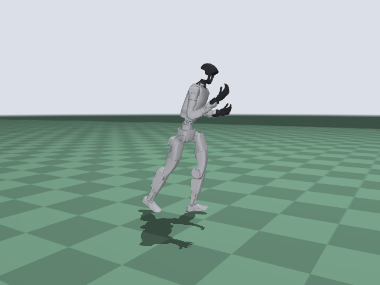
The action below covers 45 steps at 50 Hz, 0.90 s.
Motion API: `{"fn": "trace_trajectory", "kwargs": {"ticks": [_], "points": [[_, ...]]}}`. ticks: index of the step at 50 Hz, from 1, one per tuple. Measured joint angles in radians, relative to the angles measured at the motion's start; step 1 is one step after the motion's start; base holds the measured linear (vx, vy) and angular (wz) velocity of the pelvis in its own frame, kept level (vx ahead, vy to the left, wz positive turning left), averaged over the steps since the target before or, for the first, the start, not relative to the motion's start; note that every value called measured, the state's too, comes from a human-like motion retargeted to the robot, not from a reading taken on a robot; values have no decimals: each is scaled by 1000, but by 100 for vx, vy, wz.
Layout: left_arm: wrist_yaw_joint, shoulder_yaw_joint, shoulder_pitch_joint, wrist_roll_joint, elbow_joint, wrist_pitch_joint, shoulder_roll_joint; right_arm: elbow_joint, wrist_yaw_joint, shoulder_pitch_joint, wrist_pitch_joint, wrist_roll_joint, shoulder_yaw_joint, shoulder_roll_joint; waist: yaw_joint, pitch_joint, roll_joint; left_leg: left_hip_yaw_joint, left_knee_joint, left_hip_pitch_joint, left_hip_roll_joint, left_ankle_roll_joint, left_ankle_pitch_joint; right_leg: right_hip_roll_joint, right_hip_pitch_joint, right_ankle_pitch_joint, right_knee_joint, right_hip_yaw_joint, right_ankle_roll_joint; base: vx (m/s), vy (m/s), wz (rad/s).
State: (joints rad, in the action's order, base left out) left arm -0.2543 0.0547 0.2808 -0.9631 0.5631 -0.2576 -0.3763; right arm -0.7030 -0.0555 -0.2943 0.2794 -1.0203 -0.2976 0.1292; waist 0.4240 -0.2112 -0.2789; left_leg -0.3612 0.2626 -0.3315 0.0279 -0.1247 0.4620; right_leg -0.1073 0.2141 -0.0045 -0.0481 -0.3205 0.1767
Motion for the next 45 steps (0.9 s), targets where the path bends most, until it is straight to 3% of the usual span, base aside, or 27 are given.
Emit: {"fn": "trace_trajectory", "kwargs": {"ticks": [2, 5, 8, 10, 12, 14, 15, 17, 18, 20, 22, 25, 28, 30, 33, 35, 37, 40, 42, 45], "points": [[54, 22, -94, 88, -15, 28, 27, -3, -3, 46, -16, 35, 0, 29, -48, -46, 86, 48, -7, 82, -8, -13, -18, 42, 69, 22, -96, 34, -57, 88, 39, 0], [143, 37, -294, 362, -41, -39, 40, 3, -27, 150, 14, 165, -3, 83, -154, -79, 186, 85, 176, 156, -76, -48, 142, 92, -62, -120, -596, 188, -118, 85, 38, -19], [297, 33, -604, 692, -131, 53, 7, -4, -54, 286, -16, 261, 21, 137, -273, -11, 199, 38, 254, 148, -89, -17, 236, 11, -391, -333, -1046, 309, -205, 81, 35, -46], [369, 22, -854, 873, -266, 164, -33, -49, -109, 389, -50, 283, 58, 201, -384, 54, 237, 32, 217, 160, -89, 35, 225, -14, -569, -418, -1133, 378, -247, 89, 35, 28], [480, 53, -1105, 968, -472, 259, -86, -110, -131, 475, -72, 273, 101, 282, -520, 91, 298, 74, 140, 214, -84, 84, 163, -17, -664, -426, -1049, 466, -213, 100, 28, 104], [596, 158, -1344, 1101, -787, 301, -168, -143, -135, 522, -38, 301, 135, 358, -649, 122, 387, 124, 58, 262, -107, 148, 42, 32, -679, -403, -765, 531, -229, 106, 19, 128], [680, 252, -1470, 1151, -984, 306, -220, -153, -114, 531, -13, 320, 159, 393, -714, 126, 421, 155, 21, 296, -111, 171, -22, 51, -667, -368, -597, 558, -210, 115, 8, 156], [720, 651, -1746, 1262, -1457, 309, -287, -150, -35, 474, 24, 440, 211, 427, -831, 105, 422, 233, -39, 399, -86, 186, -145, 59, -587, -283, -239, 559, -145, 122, -3, 151], [637, 863, -1839, 1336, -1643, 315, -286, -144, -6, 424, 29, 540, 225, 433, -877, 98, 406, 275, -64, 459, -65, 176, -195, 53, -556, -251, -116, 540, -105, 126, -11, 89], [414, 1146, -1922, 1458, -1879, 272, -270, -121, 26, 290, 36, 784, 215, 415, -920, 88, 368, 349, -88, 572, -28, 123, -272, 52, -522, -210, -21, 485, -48, 127, -15, -17], [351, 1164, -1920, 1515, -1892, 263, -309, -80, 66, 112, 31, 971, 173, 375, -880, 80, 340, 356, 15, 622, 5, 56, -297, 66, -487, -245, -87, 429, -63, 123, -10, -153], [410, 954, -1847, 1597, -1565, 317, -441, 48, 104, -212, -34, 1141, 109, 293, -752, 82, 320, 218, 456, 503, -15, -9, -188, 71, -465, -433, -306, 355, -129, 117, 3, -159], [384, 516, -1531, 1504, -1018, 338, -440, 338, 168, -568, -171, 1321, 53, 227, -621, 152, 335, 144, 849, 229, -111, -60, -45, 46, -468, -528, -407, 341, -140, 112, 14, -33], [316, 221, -1224, 1452, -663, 368, -341, 650, 274, -816, -271, 1429, -5, 147, -537, 180, 311, 138, 924, 80, -120, -76, 4, 19, -409, -510, -369, 329, -146, 114, 15, -26], [319, -45, -714, 1347, -285, 318, -157, 1132, 390, -1076, -379, 1423, -68, 107, -323, 205, 220, 75, 720, -35, -82, -44, 1, -44, -310, -362, -255, 261, -122, 121, 21, -121], [330, -104, -411, 1207, -169, 249, -94, 1411, 430, -1202, -401, 1338, -199, 163, -145, 194, 158, 19, 448, -44, -64, -8, -33, -87, -250, -222, -185, 211, -95, 126, 35, -169], [284, -117, -188, 1037, -136, 193, -90, 1616, 405, -1290, -381, 1245, -454, 255, 15, 162, 144, -13, 122, 0, -58, 47, -67, -106, -163, -88, -117, 190, -70, 127, 50, -126], [202, -126, -46, 882, -122, 165, -92, 1755, 288, -1371, -348, 1214, -833, 370, 128, 119, 219, -25, -150, 60, -78, 138, -96, -88, 12, 34, -80, 220, -81, 125, 60, 16], [205, -132, -122, 918, -104, 166, -91, 1744, 270, -1386, -340, 1236, -878, 418, 98, 107, 293, -3, -78, 79, -87, 135, -109, -65, 82, 34, -199, 283, -125, 122, 58, 159], [268, -141, -443, 1129, -111, 204, -119, 1555, 274, -1326, -327, 1254, -607, 481, -14, 81, 360, 99, 198, 87, -61, 50, 61, -83, 6, -137, -652, 394, -171, 117, 42, 192]]}}
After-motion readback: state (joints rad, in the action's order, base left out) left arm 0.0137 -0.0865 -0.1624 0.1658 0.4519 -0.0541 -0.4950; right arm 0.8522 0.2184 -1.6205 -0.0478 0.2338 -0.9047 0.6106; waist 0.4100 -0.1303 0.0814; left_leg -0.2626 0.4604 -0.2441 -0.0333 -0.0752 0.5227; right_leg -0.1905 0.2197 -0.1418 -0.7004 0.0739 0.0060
